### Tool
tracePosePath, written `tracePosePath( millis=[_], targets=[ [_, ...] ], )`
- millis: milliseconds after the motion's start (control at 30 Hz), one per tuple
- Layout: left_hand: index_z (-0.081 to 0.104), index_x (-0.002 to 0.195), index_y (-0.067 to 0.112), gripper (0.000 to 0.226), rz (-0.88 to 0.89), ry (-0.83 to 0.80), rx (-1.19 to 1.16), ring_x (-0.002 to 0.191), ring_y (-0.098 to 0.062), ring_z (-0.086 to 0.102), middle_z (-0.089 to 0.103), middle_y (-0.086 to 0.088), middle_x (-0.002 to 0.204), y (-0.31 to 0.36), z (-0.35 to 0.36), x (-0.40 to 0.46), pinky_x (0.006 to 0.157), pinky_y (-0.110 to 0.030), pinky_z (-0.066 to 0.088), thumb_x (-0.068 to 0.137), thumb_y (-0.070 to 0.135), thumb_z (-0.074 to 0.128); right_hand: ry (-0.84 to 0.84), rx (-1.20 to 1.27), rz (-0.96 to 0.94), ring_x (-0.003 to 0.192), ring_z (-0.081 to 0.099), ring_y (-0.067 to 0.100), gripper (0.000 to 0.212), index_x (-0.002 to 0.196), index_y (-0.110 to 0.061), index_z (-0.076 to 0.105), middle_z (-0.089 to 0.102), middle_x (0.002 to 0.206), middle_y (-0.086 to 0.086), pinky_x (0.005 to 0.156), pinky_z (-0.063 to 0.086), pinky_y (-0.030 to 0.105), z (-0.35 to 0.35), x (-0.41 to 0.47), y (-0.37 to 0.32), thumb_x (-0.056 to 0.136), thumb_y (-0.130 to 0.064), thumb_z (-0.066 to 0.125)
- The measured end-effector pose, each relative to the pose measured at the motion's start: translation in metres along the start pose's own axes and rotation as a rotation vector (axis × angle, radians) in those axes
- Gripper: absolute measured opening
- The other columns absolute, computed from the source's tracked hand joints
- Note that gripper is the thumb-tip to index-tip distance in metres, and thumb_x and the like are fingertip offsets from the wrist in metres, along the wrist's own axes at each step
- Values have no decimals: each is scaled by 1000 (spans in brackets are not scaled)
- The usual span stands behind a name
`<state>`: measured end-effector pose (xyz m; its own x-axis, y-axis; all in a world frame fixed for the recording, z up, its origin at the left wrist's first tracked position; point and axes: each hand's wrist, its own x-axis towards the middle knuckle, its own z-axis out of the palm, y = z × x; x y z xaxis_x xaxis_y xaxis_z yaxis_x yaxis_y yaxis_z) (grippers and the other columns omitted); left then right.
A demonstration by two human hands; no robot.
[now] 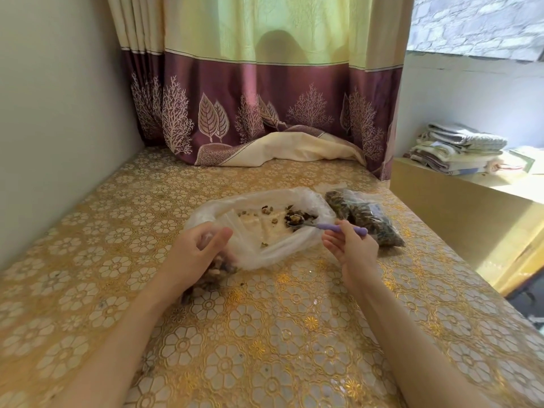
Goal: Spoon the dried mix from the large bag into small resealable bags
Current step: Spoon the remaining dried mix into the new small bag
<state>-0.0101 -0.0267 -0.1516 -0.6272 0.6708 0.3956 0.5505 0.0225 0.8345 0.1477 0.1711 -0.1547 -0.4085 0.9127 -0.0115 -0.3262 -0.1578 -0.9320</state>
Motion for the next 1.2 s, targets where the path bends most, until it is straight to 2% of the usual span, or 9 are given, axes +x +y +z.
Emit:
tracePosePath(
  millis=[67,200,333,533,600,800,967,1100,1200],
  targets=[
    [63,74,21,52,-5,4,-56,68,-35,60,71,-3,72,2,0,0,66,-46,47,76,69,43,-6,15,-8,56,61,13,33,71,-6,68,72,72,11,56,54,19,0,-4,-2,97,-13,50],
    [62,79,13,50,-73,72,-127,68,-9,66,72,4,73,2,-1,-1,68,-20,49,78,60,43,-85,4,-56,58,60,14,32,71,-8,71,74,77,13,55,52,19,5,-13,-13,96,-12,51],
    [64,83,14,57,-139,118,-208,82,-29,66,72,0,80,5,-3,-1,81,-40,51,71,65,44,-225,21,-118,55,62,12,39,65,-11,74,73,71,9,52,51,18,22,-24,-33,96,-15,51],
    [62,87,12,76,-149,105,-251,87,-36,64,70,-7,85,9,-5,-2,88,-53,49,64,82,47,-443,43,-183,60,61,16,24,87,-1,64,73,87,18,54,51,20,47,-44,-56,98,-16,48],
    [61,89,10,69,-156,101,-267,89,-36,63,69,-8,88,9,-5,-2,89,-55,48,71,74,46,-495,17,-200,59,61,17,20,89,-1,63,73,86,18,53,50,21,52,-50,-58,97,-12,49],
    [63,86,13,53,-163,105,-283,71,-16,60,66,1,77,8,-5,-1,73,-32,47,74,61,45,-640,-78,-220,59,60,17,17,97,2,60,73,90,17,53,49,22,56,-58,-56,97,-3,44],
    [63,88,13,56,-93,97,-203,82,-22,63,67,-2,82,6,-5,0,81,-34,53,78,64,41,-543,-9,-227,58,60,18,19,95,2,62,72,78,14,51,48,22,49,-47,-56,97,-6,45],
    [62,85,28,74,-2,125,-28,72,-16,64,67,7,72,0,-1,0,67,-35,53,62,90,30,-336,-75,-260,56,58,19,29,85,2,65,72,89,23,50,47,21,33,-30,-47,99,-17,47],
    [61,84,32,76,16,92,0,73,5,62,66,12,75,-3,5,0,69,-14,47,60,94,24,-217,-204,-265,55,59,19,34,76,-2,66,74,84,17,48,47,21,17,-17,-36,99,-17,47]
  ],
)
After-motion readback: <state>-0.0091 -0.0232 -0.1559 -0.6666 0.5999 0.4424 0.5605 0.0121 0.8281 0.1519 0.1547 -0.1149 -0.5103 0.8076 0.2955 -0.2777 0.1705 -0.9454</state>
